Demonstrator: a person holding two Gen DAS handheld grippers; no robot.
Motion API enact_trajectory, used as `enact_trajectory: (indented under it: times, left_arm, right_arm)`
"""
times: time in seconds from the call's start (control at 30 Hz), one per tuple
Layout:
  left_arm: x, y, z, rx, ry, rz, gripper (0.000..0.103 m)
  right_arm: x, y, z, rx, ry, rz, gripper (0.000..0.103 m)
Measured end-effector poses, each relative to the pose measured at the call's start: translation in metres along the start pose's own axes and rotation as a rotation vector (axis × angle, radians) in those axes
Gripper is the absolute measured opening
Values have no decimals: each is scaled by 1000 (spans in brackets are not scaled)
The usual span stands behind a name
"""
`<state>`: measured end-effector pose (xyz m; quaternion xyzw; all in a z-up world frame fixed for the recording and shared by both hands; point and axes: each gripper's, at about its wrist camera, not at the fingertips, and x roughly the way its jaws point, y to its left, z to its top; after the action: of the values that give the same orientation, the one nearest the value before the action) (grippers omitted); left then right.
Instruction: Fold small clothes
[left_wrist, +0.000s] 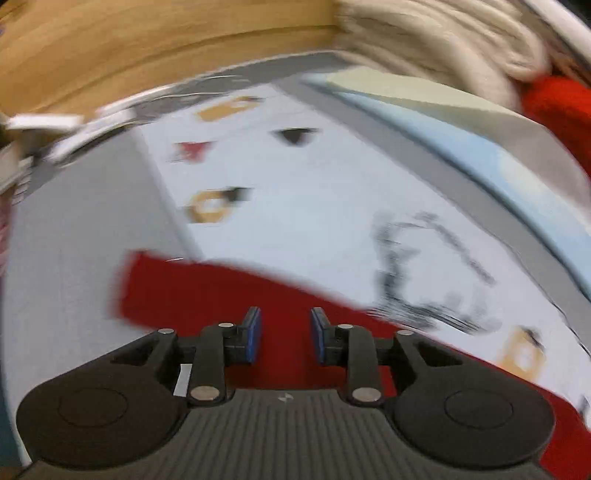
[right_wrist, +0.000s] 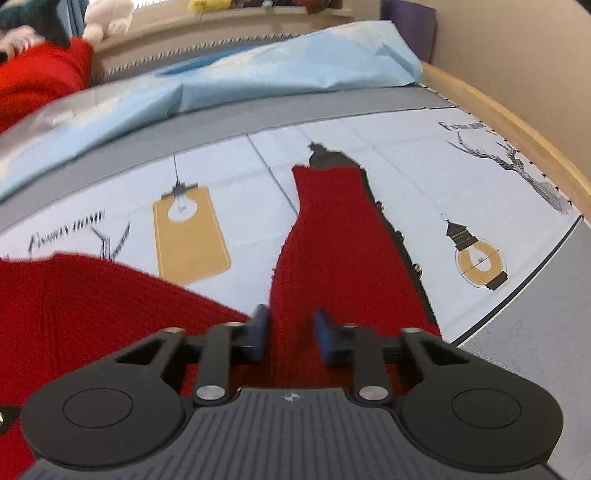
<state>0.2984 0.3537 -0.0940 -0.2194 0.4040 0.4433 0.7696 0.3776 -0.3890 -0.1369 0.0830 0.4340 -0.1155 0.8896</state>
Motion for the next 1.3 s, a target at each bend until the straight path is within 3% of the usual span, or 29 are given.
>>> enact_trajectory:
  times: [0.07,0.13,0.2,0.23,0.3,0.37,0.4,0.6,0.7,0.73,0.77,0.83,0.93,0.97,1.07,1.13,1.17,1.23,1.3]
  left_arm:
    - [-6,-19,-1,49,12,-92,34]
    - [-15,-29,-12,76,13,-145,34]
    - [-24,-46,-23,92,19,-182,36]
    - [-28,-54,-27,98,24,-196,37]
    - [-31,-65,-33,111,32,-217,38]
    - [-33,-70,-38,123,43,-234,38]
    - [-36,-71,-39,126,49,-242,38]
    - [-34,-77,-46,151,65,-266,42]
    - [-33,-82,-49,157,72,-272,42]
    - [-33,-84,-51,161,74,-276,42]
    - [-33,-86,-52,168,75,-281,42]
    - [-34,-90,-56,188,78,-295,42]
    - [-35,-100,-64,254,104,-347,42]
    - [-35,-103,-67,283,119,-366,42]
    - [-35,-111,-77,374,160,-436,42]
    - [-31,-112,-84,409,181,-456,42]
    - [-26,-109,-85,410,203,-471,42]
    - [-12,-100,-89,385,244,-495,42]
    - [8,-89,-94,376,290,-437,41]
  right_arm:
    - [-11,-10,1,72,-59,-11,11]
    - [-40,-27,0,228,-234,-13,11]
    - [-77,-48,-14,411,-445,-146,11]
    - [-84,-58,-24,491,-466,-222,11]
    - [-79,-85,-49,690,-334,-299,12]
    - [-60,-107,-71,828,-150,-261,13]
    - [-54,-114,-79,864,-107,-239,16]
    - [-43,-149,-79,946,-158,-144,28]
    - [-39,-173,-88,1089,-178,-86,27]
    - [-37,-178,-87,1101,-179,-79,22]
    - [-35,-182,-82,1084,-174,-75,13]
    - [-36,-185,-80,1063,-186,-65,10]
    - [-59,-188,-76,1002,-293,-143,10]
    - [-59,-192,-75,994,-287,-163,10]
    - [-39,-197,-79,986,-127,-196,11]
    - [-48,-185,-71,941,-139,-239,27]
    - [-54,-178,-66,923,-157,-247,29]
    - [-67,-164,-58,868,-206,-255,51]
    - [-67,-161,-60,862,-183,-223,54]
